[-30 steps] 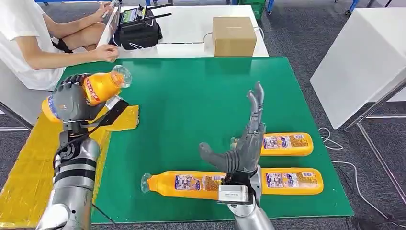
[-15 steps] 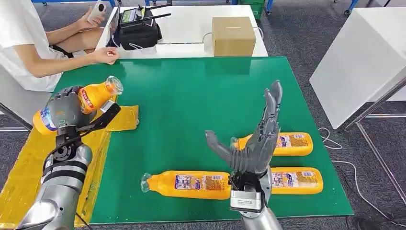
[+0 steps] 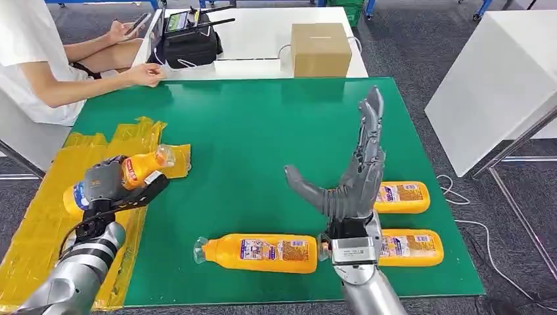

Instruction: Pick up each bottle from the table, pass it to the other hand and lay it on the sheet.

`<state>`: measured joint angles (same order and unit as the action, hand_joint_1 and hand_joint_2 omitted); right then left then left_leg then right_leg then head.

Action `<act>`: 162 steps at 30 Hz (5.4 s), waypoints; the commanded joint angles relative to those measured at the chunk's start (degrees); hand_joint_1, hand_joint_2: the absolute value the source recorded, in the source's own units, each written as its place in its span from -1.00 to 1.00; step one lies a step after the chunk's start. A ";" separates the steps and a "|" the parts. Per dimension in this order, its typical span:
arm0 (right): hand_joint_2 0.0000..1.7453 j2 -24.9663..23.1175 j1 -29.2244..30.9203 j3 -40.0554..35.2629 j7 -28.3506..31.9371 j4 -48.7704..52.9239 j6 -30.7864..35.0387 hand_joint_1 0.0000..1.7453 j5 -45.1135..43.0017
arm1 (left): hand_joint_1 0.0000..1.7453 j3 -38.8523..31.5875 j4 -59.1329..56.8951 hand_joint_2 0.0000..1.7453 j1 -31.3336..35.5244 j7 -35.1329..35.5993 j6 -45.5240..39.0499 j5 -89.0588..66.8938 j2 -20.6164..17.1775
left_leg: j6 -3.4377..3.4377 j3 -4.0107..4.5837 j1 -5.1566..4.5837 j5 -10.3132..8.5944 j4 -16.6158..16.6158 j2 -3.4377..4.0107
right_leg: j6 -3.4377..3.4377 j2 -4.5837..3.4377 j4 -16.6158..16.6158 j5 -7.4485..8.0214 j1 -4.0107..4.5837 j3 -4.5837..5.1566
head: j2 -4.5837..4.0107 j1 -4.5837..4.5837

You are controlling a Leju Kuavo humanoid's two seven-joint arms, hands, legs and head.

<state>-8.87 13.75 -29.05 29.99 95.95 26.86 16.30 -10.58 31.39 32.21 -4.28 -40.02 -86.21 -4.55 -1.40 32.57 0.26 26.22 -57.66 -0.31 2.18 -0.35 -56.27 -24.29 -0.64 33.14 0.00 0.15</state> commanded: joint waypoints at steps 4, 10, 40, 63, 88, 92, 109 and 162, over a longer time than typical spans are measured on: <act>1.00 1.32 4.83 0.97 -0.07 -7.03 -0.99 -1.00 -0.45 | 1.00 9.44 -8.12 1.00 1.54 11.02 0.02 -3.79 -2.86 | 0.04 -0.18 0.05 0.04 0.04 0.10 | -0.05 -0.06 0.06 -0.01 0.06 -0.16 | 0.00 0.00; 1.00 1.51 5.01 0.22 0.01 -7.92 -0.82 -1.00 -0.30 | -1.00 10.42 -7.31 1.00 0.38 13.14 0.02 -2.77 -3.29 | 0.04 -0.23 0.07 0.06 0.05 0.11 | -0.05 -0.07 0.08 -0.01 0.09 -0.21 | 0.00 0.00; 1.00 2.03 3.77 2.98 -2.02 -9.76 0.16 -1.00 3.21 | -1.00 -20.36 23.19 1.00 -1.50 -32.99 0.02 11.32 16.06 | 0.00 -0.08 0.06 0.03 -0.05 -0.26 | 0.00 0.28 0.07 -0.07 0.07 -0.21 | 0.00 0.00; 1.00 6.33 8.73 -7.27 -11.83 -20.13 -13.06 -1.00 21.82 | -1.00 -1.85 21.15 1.00 -3.26 -34.25 0.06 40.93 11.46 | 0.05 -0.18 0.05 0.03 0.02 -0.10 | -0.03 0.10 0.03 -0.01 0.06 -0.21 | 0.00 0.02; 1.00 13.93 17.04 -19.33 -3.23 -30.29 -32.09 -1.00 14.86 | -1.00 3.00 15.30 1.00 0.42 -34.44 0.43 51.09 11.75 | 0.05 -0.05 0.01 -0.03 -0.04 -0.26 | -0.02 0.28 -0.03 -0.01 0.02 -0.10 | 0.00 0.00; 1.00 17.89 18.78 -20.88 -1.73 -26.65 -36.45 -1.00 10.30 | -1.00 2.50 11.47 1.00 2.41 -35.49 0.02 52.41 11.66 | 0.06 -0.07 0.01 -0.02 -0.06 -0.29 | -0.02 0.31 -0.03 -0.03 0.02 -0.12 | 0.00 0.00; 1.00 22.21 18.43 -22.57 -2.98 -19.45 -35.72 -1.00 9.52 | -1.00 1.44 10.66 1.00 2.77 -35.72 0.05 53.47 11.63 | 0.08 -0.22 0.05 0.04 -0.05 -0.15 | -0.06 0.20 0.02 -0.04 0.08 -0.26 | 0.00 -0.02; 1.00 15.38 15.45 -32.14 -24.22 -39.56 -18.15 -1.00 37.67 | -1.00 -8.41 8.67 1.00 -0.17 -35.72 0.03 57.37 10.43 | 0.09 -0.29 0.04 0.08 0.01 -0.15 | -0.07 0.20 0.04 -0.09 0.06 -0.34 | 0.00 0.00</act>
<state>3.74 27.30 -60.91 5.97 58.14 9.27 53.90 -17.64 43.12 30.47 -39.93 -40.13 -29.14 6.23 -1.36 32.57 0.24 26.18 -57.69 -0.51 2.18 -0.16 -56.29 -24.29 -0.65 33.10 0.00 0.15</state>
